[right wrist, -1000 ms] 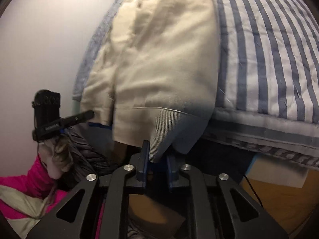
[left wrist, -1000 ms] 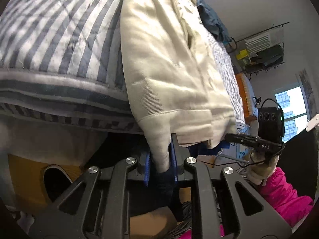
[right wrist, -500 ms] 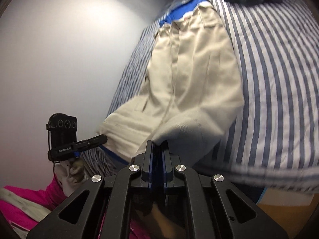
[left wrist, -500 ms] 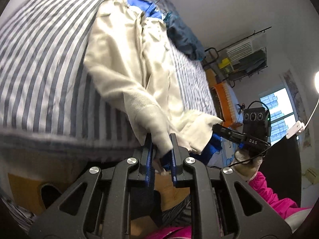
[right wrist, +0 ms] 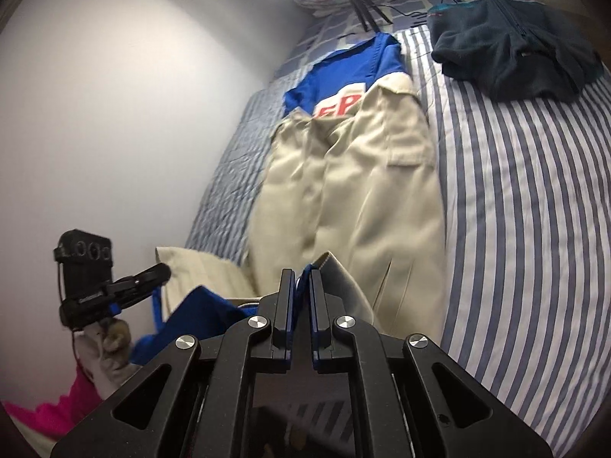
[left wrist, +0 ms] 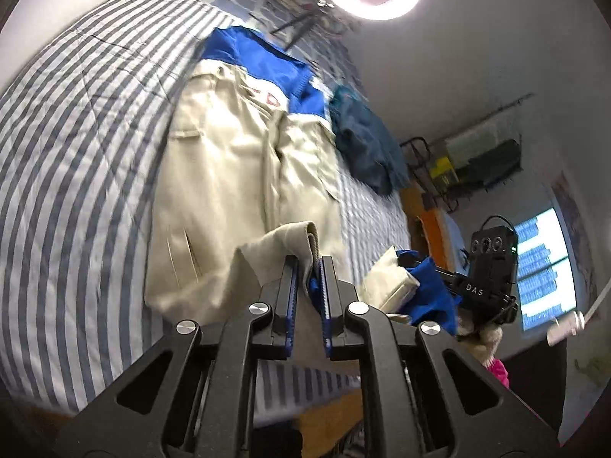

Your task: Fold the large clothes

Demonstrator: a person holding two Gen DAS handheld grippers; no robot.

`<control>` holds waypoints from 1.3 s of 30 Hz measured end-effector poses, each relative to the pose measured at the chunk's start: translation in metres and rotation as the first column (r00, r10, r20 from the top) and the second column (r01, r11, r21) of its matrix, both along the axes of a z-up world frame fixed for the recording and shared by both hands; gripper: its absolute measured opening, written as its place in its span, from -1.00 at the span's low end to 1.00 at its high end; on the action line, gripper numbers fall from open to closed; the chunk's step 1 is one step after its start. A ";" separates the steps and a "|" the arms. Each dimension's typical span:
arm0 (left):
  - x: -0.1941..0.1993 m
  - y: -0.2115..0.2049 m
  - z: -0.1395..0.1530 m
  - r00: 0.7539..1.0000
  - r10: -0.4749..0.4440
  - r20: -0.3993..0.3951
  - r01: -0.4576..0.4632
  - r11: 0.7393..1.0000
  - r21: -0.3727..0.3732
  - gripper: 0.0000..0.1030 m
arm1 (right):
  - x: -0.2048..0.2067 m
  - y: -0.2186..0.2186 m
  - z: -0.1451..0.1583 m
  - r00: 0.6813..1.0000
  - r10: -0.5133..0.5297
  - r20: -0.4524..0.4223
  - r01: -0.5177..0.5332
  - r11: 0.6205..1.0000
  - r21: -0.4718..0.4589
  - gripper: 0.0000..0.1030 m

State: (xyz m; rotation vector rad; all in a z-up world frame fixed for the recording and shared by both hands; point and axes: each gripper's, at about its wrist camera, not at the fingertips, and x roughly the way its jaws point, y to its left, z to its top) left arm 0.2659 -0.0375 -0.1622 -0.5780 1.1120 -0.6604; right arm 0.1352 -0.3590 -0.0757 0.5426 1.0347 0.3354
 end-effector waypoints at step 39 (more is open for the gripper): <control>0.013 -0.014 -0.091 0.989 -0.137 -0.061 0.144 0.979 0.145 -0.06 | -0.018 -0.036 -0.096 0.994 0.077 -0.076 -0.081 0.995 -0.052 -0.23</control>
